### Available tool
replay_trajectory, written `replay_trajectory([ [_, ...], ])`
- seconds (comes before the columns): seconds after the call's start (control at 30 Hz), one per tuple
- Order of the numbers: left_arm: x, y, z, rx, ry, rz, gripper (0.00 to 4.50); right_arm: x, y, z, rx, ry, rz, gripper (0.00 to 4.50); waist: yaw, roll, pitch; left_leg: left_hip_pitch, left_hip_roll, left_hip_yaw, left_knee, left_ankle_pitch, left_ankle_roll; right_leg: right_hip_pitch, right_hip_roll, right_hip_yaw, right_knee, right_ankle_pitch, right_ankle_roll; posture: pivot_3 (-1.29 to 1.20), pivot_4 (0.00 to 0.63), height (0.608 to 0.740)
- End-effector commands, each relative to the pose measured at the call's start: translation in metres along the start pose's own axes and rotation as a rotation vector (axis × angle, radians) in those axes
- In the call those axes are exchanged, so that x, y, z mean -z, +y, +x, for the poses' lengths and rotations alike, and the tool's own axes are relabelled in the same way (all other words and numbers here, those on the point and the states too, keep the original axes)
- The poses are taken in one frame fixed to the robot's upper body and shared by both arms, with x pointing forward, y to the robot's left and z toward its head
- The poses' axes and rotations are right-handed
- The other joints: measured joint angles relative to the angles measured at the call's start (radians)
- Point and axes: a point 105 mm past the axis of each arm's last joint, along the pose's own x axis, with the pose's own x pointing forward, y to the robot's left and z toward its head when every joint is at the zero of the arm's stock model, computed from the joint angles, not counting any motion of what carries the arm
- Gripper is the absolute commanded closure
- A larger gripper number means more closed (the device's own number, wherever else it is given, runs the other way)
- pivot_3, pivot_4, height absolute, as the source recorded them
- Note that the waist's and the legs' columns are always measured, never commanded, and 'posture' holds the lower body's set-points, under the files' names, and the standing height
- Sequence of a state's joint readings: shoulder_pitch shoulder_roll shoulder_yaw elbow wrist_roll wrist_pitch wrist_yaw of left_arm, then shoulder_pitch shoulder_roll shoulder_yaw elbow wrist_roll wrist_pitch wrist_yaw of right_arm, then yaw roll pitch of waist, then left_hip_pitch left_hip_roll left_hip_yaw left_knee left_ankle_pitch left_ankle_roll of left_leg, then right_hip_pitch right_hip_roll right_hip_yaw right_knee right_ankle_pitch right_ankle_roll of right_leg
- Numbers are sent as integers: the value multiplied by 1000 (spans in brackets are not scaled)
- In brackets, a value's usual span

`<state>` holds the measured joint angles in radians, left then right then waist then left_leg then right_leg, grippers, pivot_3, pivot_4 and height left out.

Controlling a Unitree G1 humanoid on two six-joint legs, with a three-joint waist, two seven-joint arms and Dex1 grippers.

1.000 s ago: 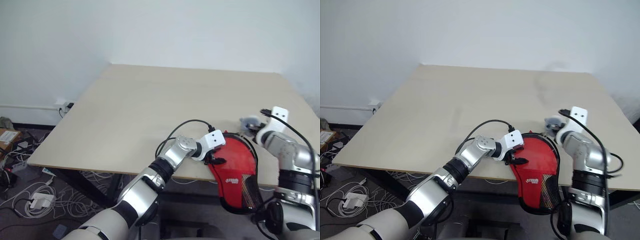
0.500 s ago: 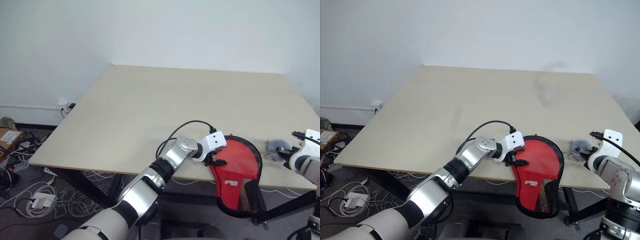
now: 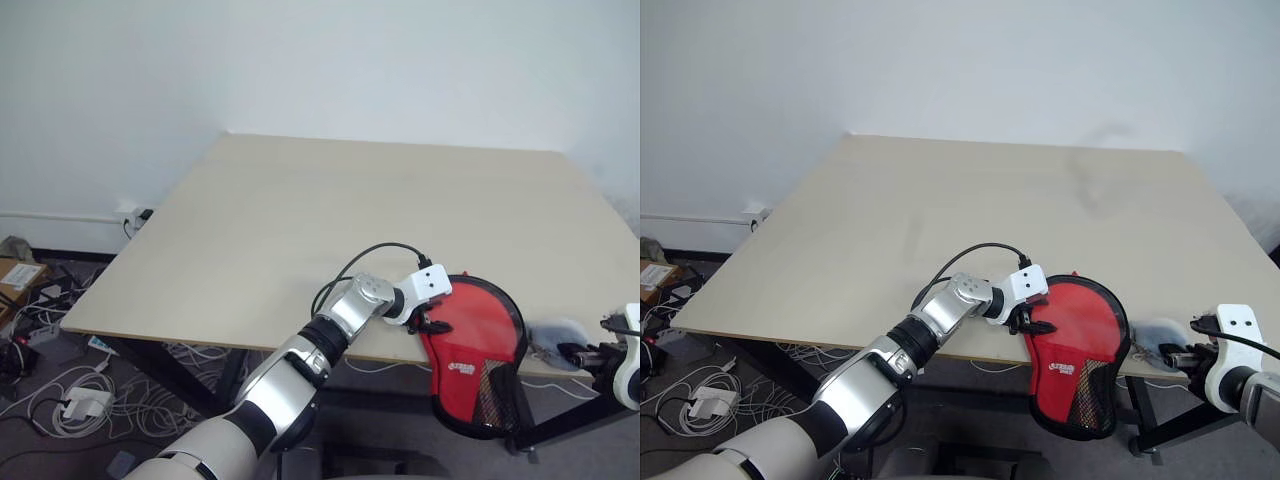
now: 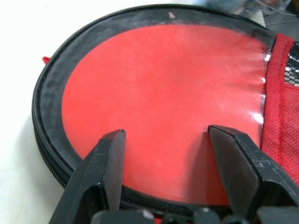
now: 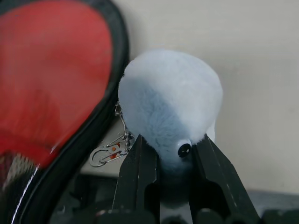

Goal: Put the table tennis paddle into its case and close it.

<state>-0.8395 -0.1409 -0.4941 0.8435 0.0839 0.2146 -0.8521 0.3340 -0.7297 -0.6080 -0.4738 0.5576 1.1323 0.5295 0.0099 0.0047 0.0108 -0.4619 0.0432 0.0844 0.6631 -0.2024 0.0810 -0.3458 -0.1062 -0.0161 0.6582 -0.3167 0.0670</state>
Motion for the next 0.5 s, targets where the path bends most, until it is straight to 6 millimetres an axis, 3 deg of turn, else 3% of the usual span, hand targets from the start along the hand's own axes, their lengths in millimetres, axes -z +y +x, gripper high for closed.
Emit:
replay_trajectory([
  [0.03, 20, -26, 22, 75, 124, -45, 1530, 0, 11, -12, -55, 3, -120, 4147, 0, -1, -1, 0, 0, -1, 0, 0, 0, 0, 0, 0, 0, 0, 0, 0, 0, 715],
  [0.5, 20, -27, 23, 79, 123, -51, 1530, 54, 16, -40, -129, 118, -124, 4149, 8, -3, -2, 0, 1, -7, 1, -1, -1, 5, -1, -6, -3, -1, 0, 0, 0, 715],
])
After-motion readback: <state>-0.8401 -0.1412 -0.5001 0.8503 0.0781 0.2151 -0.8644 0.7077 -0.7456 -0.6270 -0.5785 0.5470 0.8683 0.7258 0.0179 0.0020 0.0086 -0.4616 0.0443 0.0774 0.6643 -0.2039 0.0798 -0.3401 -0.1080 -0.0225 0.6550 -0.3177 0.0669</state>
